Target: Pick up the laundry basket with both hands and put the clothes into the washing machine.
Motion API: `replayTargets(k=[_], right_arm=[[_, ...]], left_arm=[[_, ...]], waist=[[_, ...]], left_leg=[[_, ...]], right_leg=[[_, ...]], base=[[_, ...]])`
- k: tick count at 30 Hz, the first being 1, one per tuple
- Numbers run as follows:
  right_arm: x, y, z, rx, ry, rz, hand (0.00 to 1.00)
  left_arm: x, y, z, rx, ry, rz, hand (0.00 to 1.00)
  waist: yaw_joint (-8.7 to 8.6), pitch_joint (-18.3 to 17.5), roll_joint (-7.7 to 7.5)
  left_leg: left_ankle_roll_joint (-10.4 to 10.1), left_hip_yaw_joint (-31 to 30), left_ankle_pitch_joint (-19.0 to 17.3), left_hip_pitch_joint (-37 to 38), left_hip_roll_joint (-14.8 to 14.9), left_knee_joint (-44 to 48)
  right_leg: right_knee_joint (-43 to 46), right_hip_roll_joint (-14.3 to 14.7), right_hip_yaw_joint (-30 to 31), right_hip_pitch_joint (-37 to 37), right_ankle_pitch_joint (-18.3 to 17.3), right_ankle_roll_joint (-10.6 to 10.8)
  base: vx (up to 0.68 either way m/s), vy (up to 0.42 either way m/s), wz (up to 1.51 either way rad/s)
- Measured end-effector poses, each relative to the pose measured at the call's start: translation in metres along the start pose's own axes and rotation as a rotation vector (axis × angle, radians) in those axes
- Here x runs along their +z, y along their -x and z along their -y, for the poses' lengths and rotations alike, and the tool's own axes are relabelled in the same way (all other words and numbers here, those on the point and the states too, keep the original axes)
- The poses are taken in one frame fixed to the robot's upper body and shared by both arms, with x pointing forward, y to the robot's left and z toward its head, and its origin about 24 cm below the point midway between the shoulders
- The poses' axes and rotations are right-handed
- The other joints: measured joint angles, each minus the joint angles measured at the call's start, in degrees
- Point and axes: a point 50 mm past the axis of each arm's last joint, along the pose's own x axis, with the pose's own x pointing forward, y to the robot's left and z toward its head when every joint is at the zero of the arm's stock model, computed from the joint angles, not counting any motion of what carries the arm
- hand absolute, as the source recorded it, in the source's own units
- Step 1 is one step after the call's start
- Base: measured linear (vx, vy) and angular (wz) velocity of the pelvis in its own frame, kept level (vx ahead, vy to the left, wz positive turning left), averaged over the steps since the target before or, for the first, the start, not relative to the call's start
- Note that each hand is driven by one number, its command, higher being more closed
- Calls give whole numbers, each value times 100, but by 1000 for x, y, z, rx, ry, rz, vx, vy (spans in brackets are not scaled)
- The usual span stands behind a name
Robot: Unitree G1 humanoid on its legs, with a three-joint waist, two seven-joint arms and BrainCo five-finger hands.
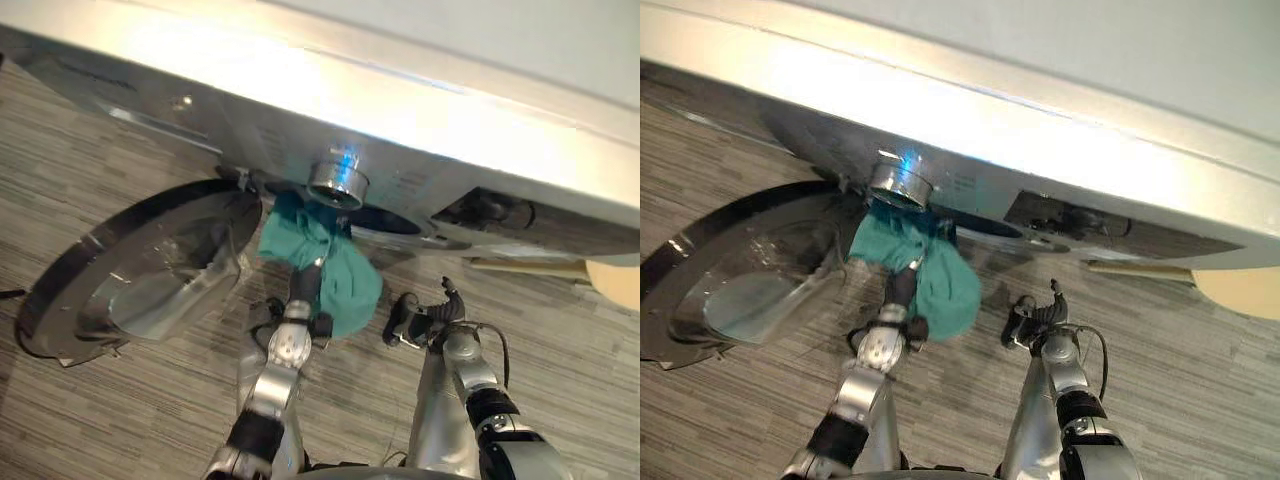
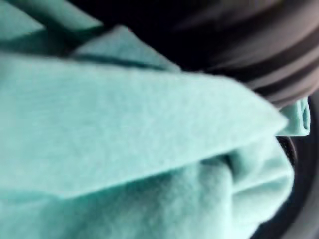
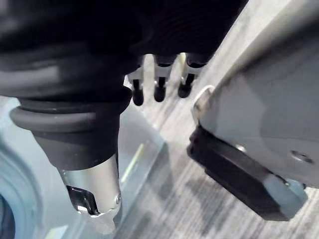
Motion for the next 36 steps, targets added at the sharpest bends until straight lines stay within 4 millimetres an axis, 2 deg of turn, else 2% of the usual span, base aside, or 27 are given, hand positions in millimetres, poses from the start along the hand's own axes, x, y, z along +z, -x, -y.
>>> replayTargets(k=[2, 3, 4, 7, 9, 11, 12, 13, 16, 17, 18, 19, 21, 22, 23, 24, 25, 26, 27, 28, 30, 33, 36], right_arm=[[11, -3, 2, -18, -69, 26, 0], [19, -5, 1, -20, -115, 44, 0], [20, -5, 1, -20, -120, 48, 0], [29, -4, -4, -18, -176, 79, 0], [30, -3, -4, -31, -214, 82, 0], [31, -3, -1, -44, -228, 92, 0], [32, -3, 2, -54, -237, 106, 0], [31, -3, 4, -63, -241, 107, 0], [31, 1, 12, -93, -278, 130, 0], [31, 1, 12, -93, -281, 136, 0], [31, 2, 12, -92, -287, 143, 0], [32, 3, 11, -89, -290, 147, 0], [33, 6, 7, -78, -307, 165, 0], [34, 8, 7, -75, -312, 170, 0], [34, 9, 7, -67, -324, 178, 0], [35, 10, 7, -62, -332, 183, 0], [36, 10, 7, -59, -334, 185, 0], [36, 10, 6, -47, -336, 189, 0], [34, 11, 6, -48, -340, 187, 0], [33, 12, 7, -52, -341, 187, 0], [30, 16, 10, -45, -339, 197, 0], [26, 22, 12, -40, -338, 205, 0], [17, 30, 9, -11, -340, 193, 0]], left_arm=[[16, -23, 8, -13, 80, 28, 100], [26, -36, 8, 14, 135, 48, 100], [28, -39, 8, 21, 144, 51, 100], [48, -65, -3, 116, 221, 77, 100], [72, -85, -17, 205, 268, 126, 100], [98, -97, -28, 252, 290, 192, 100], [126, -106, -43, 301, 318, 271, 100], [137, -109, -49, 315, 331, 301, 100], [189, -117, -67, 353, 375, 447, 100], [198, -118, -68, 354, 376, 471, 100], [217, -119, -67, 350, 379, 519, 100], [228, -120, -67, 348, 375, 546, 100], [278, -118, -58, 315, 331, 672, 100], [293, -117, -54, 301, 298, 707, 100], [321, -115, -45, 283, 193, 768, 100], [345, -113, -38, 279, 45, 824, 0], [353, -111, -36, 284, -45, 850, 0], [354, -111, -32, 326, -279, 884, 0], [349, -118, -30, 370, -515, 846, 0], [346, -122, -29, 384, -635, 818, 0], [334, -133, -28, 421, -1003, 726, 0], [324, -141, -37, 452, -1217, 624, 0], [310, -148, -52, 441, -1257, 506, 0]], waist=[[-37, -11, -39], [-123, -23, -113], [-145, -31, -128], [-278, -107, -297], [-341, -174, -429], [-404, -197, -468], [-467, -208, -488], [-473, -209, -490], [-499, -210, -492], [-504, -211, -494], [-503, -223, -513], [-505, -224, -516], [-525, -263, -579], [-534, -274, -596], [-549, -281, -608], [-588, -282, -609], [-598, -282, -609], [-589, -282, -609], [-566, -282, -609], [-550, -282, -609], [-478, -282, -608], [-429, -282, -608], [-382, -282, -608]], left_leg=[[0, -102, 0, -391, 37, 168], [0, -150, 0, -645, 75, 254], [0, -163, 0, -694, 77, 269], [-33, -253, -10, -1100, 203, 449], [-62, -270, -29, -1348, 338, 569], [-63, -316, -30, -1531, 391, 616], [-71, -367, -34, -1690, 460, 665], [-80, -388, -39, -1748, 492, 686], [-112, -434, -57, -1924, 604, 744], [-113, -433, -57, -1939, 629, 744], [-137, -419, -70, -1968, 690, 743], [-153, -434, -79, -1985, 704, 743], [-171, -425, -87, -2097, 799, 729], [-172, -425, -87, -2139, 822, 724], [-173, -423, -86, -2209, 887, 727], [-174, -436, -86, -2248, 902, 722], [-174, -435, -86, -2249, 911, 718], [-174, -430, -85, -2256, 946, 707], [-185, -425, -80, -2254, 961, 691], [-190, -423, -78, -2249, 963, 681], [-218, -368, -61, -2199, 982, 601], [-258, -262, -34, -2082, 1002, 473], [-313, -158, 8, -1922, 1098, 308]], right_leg=[[116, 27, -7, -335, 4, -10], [166, 66, -7, -561, 29, -53], [173, 78, -7, -610, 36, -65], [238, 218, -10, -983, 96, -163], [254, 343, 0, -1235, 167, -266], [258, 409, -14, -1386, 193, -293], [262, 467, -51, -1513, 218, -332], [263, 496, -62, -1557, 223, -342], [272, 614, -76, -1737, 246, -381], [265, 632, -81, -1755, 248, -385], [244, 685, -84, -1799, 260, -405], [226, 713, -88, -1815, 267, -413], [141, 816, -99, -1933, 328, -462], [119, 835, -106, -1976, 347, -468], [74, 881, -130, -2019, 378, -480], [39, 911, -136, -2041, 402, -505], [22, 916, -145, -2044, 412, -518], [-16, 949, -156, -2048, 428, -527], [-23, 955, -169, -2047, 429, -529], [-29, 956, -173, -2046, 430, -531], [-111, 993, -164, -2042, 465, -552], [-220, 1033, -121, -2024, 538, -572], [-491, 1137, -105, -1905, 678, -581]], base=[[-124, -66, -8], [-100, -52, -10], [-86, -48, -16], [-58, -34, -25], [-29, -24, -33], [-24, -21, -24], [-18, -20, -20], [-17, -25, -27], [0, -29, -20], [11, -43, -19], [8, -30, -18], [11, -32, -26], [13, -22, -27], [16, -22, -27], [16, -13, -23], [14, -5, -22], [18, 1, -19], [20, 0, -13], [20, -2, -10], [0, 0, 0], [6, -10, -6], [-4, -14, -7], [-3, 1, -22]])
